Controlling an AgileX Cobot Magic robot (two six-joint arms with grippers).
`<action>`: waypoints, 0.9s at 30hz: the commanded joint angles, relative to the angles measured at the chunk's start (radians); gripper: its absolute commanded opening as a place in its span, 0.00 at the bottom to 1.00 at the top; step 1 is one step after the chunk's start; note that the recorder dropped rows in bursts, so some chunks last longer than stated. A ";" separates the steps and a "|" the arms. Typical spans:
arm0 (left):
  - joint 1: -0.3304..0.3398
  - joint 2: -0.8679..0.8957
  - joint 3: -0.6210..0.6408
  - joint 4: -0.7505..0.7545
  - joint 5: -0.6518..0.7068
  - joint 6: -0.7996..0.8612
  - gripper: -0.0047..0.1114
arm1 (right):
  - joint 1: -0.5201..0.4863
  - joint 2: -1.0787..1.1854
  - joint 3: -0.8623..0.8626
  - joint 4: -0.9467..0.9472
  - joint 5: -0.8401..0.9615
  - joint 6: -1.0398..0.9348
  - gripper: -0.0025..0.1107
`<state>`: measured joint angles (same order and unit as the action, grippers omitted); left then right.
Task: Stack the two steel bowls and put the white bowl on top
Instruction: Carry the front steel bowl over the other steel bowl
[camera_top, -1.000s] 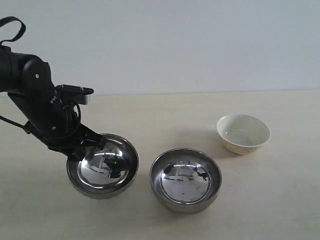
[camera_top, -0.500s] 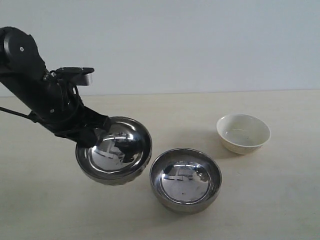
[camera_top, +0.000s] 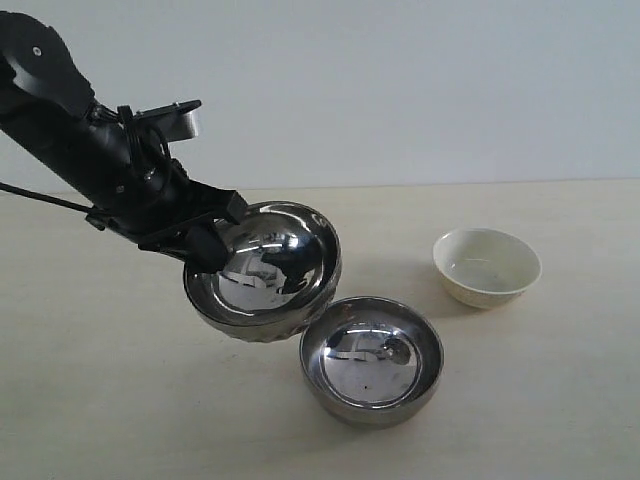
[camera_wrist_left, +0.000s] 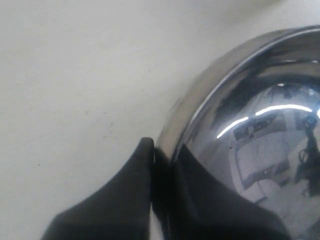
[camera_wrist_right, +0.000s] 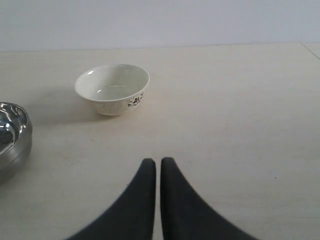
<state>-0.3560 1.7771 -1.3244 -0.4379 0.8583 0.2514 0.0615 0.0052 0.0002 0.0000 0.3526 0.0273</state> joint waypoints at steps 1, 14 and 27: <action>-0.014 -0.013 -0.010 -0.029 -0.018 0.010 0.07 | -0.002 -0.005 0.000 0.000 -0.011 -0.004 0.02; -0.014 -0.009 -0.010 -0.071 -0.027 0.010 0.07 | -0.002 -0.005 0.000 0.000 -0.011 -0.004 0.02; -0.014 -0.009 -0.010 -0.078 -0.011 0.017 0.07 | -0.002 -0.005 0.000 0.000 -0.011 -0.004 0.02</action>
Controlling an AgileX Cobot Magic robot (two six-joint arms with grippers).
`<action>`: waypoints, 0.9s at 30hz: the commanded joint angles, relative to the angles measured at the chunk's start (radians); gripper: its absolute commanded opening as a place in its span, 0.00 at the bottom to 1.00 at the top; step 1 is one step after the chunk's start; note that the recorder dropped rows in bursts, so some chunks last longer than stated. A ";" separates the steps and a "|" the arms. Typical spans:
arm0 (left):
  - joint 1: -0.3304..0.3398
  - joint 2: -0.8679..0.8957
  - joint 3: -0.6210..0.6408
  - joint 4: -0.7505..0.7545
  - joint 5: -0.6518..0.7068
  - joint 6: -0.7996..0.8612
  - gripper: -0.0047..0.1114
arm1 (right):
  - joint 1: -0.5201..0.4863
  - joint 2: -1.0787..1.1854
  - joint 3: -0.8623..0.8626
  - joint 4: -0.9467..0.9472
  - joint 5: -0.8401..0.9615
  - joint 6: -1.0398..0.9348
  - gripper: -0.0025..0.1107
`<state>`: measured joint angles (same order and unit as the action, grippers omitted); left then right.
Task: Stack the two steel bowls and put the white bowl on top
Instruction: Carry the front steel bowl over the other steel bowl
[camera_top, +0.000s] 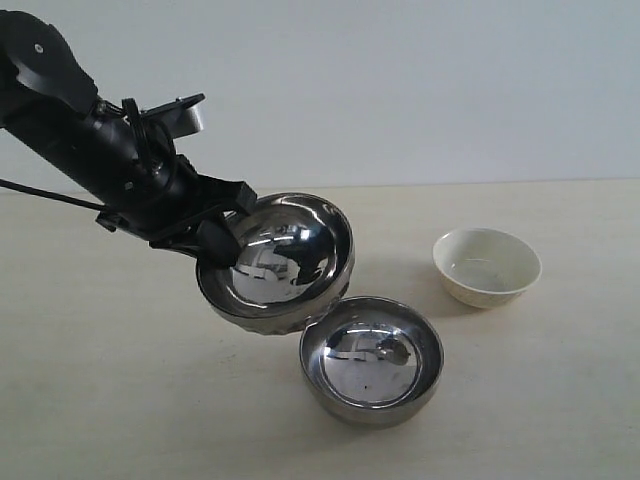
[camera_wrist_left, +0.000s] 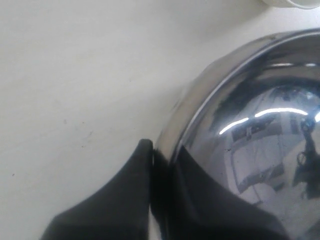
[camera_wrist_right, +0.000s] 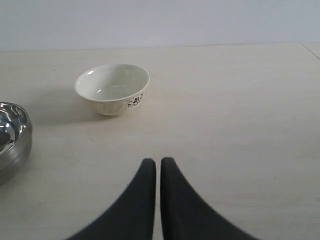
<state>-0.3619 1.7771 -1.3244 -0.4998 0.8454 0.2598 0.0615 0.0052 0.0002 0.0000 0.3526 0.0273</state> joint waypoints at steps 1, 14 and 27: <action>-0.008 -0.009 -0.010 -0.016 0.004 0.012 0.07 | -0.002 -0.005 0.000 0.000 -0.011 -0.004 0.02; -0.008 -0.009 -0.010 -0.016 0.008 0.015 0.07 | -0.002 -0.005 0.000 0.000 -0.011 -0.004 0.02; -0.008 -0.005 -0.010 -0.016 -0.003 0.016 0.07 | -0.002 -0.005 0.000 0.000 -0.011 -0.004 0.02</action>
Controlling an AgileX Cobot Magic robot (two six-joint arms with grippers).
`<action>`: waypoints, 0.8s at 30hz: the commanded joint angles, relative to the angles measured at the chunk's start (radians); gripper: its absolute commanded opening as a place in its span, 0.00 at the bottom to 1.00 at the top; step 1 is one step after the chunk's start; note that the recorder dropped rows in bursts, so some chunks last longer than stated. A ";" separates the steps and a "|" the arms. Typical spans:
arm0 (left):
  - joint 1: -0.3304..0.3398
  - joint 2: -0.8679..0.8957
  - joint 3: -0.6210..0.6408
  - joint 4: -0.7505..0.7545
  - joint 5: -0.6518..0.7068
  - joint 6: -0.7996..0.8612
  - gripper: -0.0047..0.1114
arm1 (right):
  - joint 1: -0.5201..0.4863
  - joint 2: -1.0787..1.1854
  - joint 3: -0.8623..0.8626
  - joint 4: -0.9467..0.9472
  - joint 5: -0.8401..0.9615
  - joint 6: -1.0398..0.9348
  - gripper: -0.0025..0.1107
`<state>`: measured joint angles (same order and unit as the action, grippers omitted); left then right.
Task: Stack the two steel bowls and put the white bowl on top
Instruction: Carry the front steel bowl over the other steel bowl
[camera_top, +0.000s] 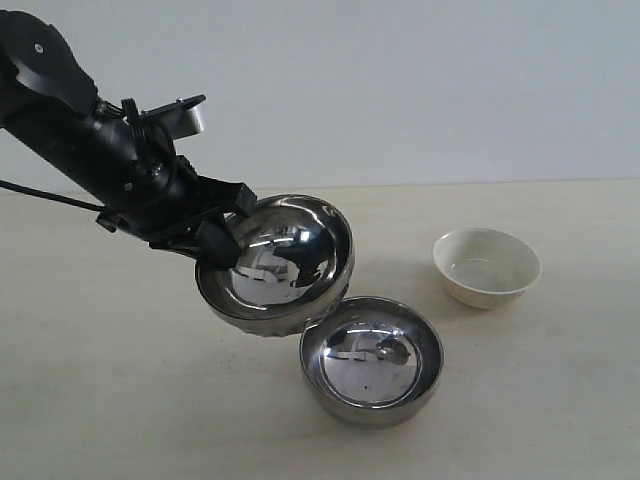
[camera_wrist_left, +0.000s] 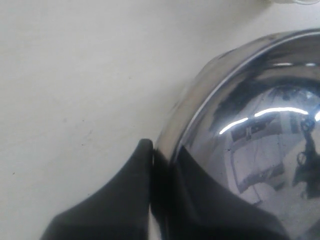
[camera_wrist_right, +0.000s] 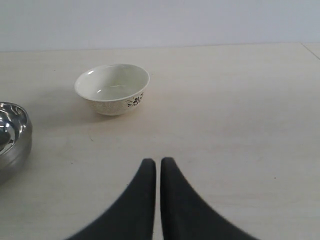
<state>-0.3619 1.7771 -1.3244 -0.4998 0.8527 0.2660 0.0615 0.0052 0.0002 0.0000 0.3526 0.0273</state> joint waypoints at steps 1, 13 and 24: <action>-0.008 -0.001 -0.010 -0.024 -0.010 0.009 0.07 | -0.002 -0.005 0.000 0.000 -0.011 -0.004 0.02; -0.090 0.054 -0.080 -0.041 -0.015 0.018 0.07 | -0.002 -0.005 0.000 0.000 -0.011 -0.004 0.02; -0.112 0.115 -0.105 -0.041 -0.023 0.018 0.07 | -0.002 -0.005 0.000 0.000 -0.011 -0.004 0.02</action>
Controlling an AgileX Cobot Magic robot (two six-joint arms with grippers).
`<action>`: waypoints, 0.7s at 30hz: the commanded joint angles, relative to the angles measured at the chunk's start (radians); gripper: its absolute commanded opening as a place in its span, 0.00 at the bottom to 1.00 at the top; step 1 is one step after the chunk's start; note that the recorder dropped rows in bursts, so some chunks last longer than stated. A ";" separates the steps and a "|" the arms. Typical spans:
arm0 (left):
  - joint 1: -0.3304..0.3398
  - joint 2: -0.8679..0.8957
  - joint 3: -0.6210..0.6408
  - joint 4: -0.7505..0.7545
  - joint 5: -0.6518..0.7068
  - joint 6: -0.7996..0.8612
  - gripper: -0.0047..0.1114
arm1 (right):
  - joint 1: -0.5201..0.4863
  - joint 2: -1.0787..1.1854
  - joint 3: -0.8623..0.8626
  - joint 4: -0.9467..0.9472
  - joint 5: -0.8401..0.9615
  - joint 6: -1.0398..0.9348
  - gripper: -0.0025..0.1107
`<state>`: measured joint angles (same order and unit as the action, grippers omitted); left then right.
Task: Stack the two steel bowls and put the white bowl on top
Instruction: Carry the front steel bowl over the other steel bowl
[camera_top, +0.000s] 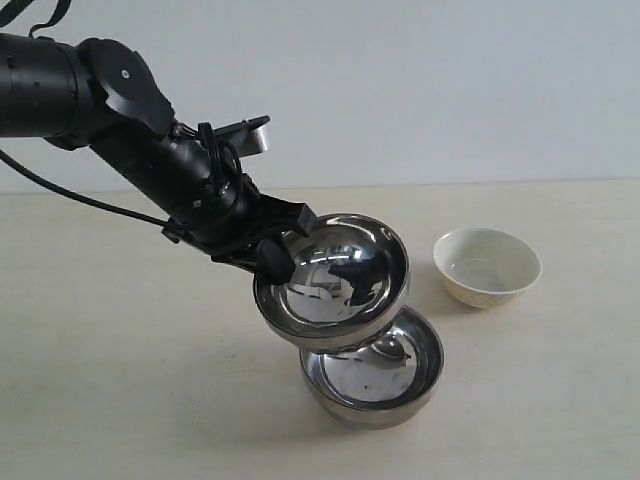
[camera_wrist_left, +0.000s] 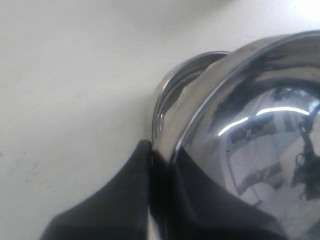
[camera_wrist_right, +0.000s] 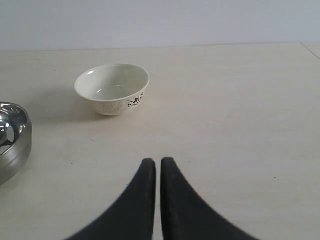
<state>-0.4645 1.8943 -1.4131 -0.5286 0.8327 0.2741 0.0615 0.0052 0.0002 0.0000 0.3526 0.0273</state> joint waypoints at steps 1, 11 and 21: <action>-0.011 0.000 -0.021 -0.011 0.002 0.010 0.07 | -0.002 -0.005 0.000 0.000 -0.011 -0.004 0.02; -0.044 0.017 -0.119 0.030 0.089 -0.048 0.07 | -0.002 -0.005 0.000 0.000 -0.011 -0.004 0.02; -0.056 0.116 -0.226 0.063 0.173 -0.096 0.07 | -0.002 -0.005 0.000 0.000 -0.011 -0.004 0.02</action>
<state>-0.5084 2.0021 -1.6059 -0.4679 0.9910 0.2026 0.0615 0.0052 0.0002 0.0000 0.3526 0.0273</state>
